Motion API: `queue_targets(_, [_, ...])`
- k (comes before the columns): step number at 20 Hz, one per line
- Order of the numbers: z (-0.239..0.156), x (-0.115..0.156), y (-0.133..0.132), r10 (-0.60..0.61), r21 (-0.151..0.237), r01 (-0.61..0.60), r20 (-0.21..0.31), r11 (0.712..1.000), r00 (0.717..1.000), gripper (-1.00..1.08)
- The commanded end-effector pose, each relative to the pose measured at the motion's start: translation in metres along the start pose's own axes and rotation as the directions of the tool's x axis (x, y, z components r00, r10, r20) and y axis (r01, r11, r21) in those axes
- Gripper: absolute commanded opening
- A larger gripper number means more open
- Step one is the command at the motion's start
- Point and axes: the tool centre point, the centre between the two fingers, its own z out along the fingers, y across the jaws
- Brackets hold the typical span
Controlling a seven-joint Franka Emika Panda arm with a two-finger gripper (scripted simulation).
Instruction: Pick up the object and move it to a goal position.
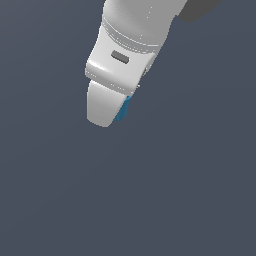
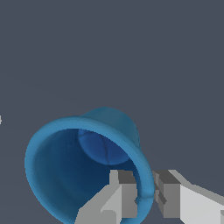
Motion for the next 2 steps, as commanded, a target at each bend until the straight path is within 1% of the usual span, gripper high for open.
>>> queue_targets(1, [-0.0029, -0.0018, 0.0003, 0.0, -0.002, 0.0, 0.0, 1.0, 1.0, -1.0])
queue_targets(2, [-0.003, -0.0018, 0.0003, 0.0, -0.002, 0.0, 0.0, 1.0, 1.0, -1.0])
